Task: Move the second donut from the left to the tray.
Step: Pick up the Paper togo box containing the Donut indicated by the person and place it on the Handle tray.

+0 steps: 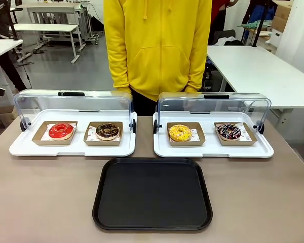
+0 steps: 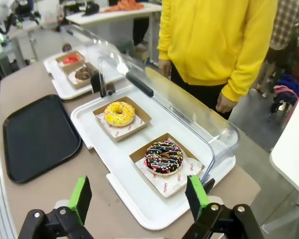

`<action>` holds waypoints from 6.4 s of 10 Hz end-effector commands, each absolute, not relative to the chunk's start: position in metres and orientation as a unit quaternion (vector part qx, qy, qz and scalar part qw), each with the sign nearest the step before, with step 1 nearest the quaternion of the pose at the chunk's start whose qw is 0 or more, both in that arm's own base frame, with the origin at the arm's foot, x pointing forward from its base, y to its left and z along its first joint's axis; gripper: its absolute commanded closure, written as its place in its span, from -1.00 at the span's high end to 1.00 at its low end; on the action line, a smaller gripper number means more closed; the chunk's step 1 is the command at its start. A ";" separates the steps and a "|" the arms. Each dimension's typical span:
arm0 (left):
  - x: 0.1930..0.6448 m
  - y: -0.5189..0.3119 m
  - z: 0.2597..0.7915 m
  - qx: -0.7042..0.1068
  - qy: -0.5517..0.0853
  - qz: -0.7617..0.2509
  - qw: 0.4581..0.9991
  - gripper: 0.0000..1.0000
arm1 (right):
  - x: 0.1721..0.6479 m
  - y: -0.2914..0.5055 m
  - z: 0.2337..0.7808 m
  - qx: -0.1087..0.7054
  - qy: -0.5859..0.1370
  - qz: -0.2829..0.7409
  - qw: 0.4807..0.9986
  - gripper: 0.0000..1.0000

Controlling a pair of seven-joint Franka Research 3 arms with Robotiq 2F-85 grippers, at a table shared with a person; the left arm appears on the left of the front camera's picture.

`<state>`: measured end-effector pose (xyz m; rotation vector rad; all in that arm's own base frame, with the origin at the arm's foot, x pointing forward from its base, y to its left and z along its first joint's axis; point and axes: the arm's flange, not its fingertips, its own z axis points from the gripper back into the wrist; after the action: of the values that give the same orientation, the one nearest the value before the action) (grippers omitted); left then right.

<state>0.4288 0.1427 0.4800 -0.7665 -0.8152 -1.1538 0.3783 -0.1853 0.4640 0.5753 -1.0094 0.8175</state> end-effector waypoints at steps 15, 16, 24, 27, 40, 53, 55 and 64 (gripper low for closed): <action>0.414 0.137 0.486 -0.327 -0.384 -0.538 0.675 1.00 | 0.374 -0.192 0.454 0.277 -0.463 0.377 0.753 1.00; 0.414 0.137 0.486 -0.327 -0.384 -0.538 0.675 1.00 | 0.374 -0.192 0.454 0.277 -0.463 0.377 0.753 1.00; 0.414 0.137 0.486 -0.327 -0.384 -0.538 0.675 1.00 | 0.374 -0.192 0.454 0.277 -0.463 0.377 0.753 1.00; 0.414 0.137 0.486 -0.327 -0.384 -0.538 0.675 1.00 | 0.374 -0.192 0.454 0.277 -0.463 0.377 0.753 1.00; 0.414 0.137 0.486 -0.327 -0.384 -0.538 0.675 1.00 | 0.374 -0.192 0.454 0.277 -0.463 0.377 0.753 1.00; 0.414 0.137 0.486 -0.327 -0.384 -0.538 0.675 1.00 | 0.374 -0.192 0.454 0.277 -0.463 0.377 0.753 1.00; 0.414 0.137 0.486 -0.327 -0.384 -0.538 0.675 1.00 | 0.374 -0.192 0.454 0.277 -0.463 0.377 0.753 1.00; 0.414 0.137 0.486 -0.327 -0.384 -0.538 0.675 1.00 | 0.374 -0.192 0.454 0.277 -0.463 0.377 0.753 1.00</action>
<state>0.4133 0.1371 0.4832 -0.7340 -0.8627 -1.2078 0.3711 -0.1923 0.4539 0.6052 -0.9805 0.8164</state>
